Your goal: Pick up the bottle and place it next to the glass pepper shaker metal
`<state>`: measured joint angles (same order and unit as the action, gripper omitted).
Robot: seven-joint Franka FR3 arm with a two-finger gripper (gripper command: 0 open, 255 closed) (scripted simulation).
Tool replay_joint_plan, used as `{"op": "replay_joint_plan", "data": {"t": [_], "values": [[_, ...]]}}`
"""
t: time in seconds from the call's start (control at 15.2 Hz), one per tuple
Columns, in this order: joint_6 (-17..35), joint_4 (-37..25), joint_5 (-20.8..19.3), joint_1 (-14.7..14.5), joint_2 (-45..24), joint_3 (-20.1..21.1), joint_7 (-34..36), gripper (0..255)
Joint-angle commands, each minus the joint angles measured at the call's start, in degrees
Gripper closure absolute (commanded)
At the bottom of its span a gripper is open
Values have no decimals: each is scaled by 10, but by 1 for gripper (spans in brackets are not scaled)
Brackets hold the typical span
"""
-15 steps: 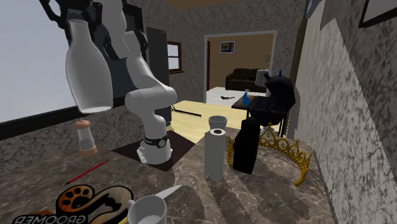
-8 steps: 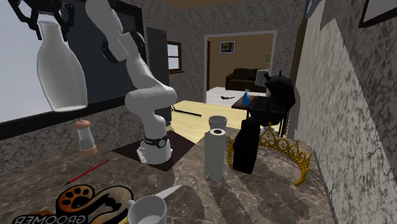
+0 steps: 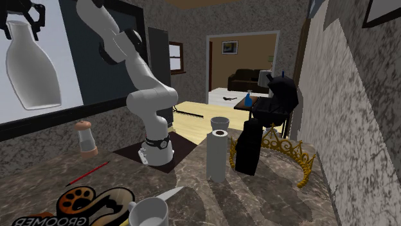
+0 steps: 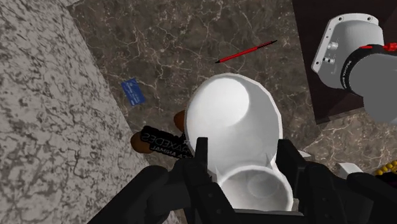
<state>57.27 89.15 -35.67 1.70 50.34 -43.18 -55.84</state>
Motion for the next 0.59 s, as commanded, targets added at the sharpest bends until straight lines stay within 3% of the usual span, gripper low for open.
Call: {"op": "replay_joint_plan", "data": {"t": [0.0, 0.13, 0.53], "values": [[-4, -29, -20, -11, -4, -26, -34, 255], [-11, -76, -44, -32, -16, -65, -78, 255], [23, 3, -53, -7, 27, -57, -58, 255]]}}
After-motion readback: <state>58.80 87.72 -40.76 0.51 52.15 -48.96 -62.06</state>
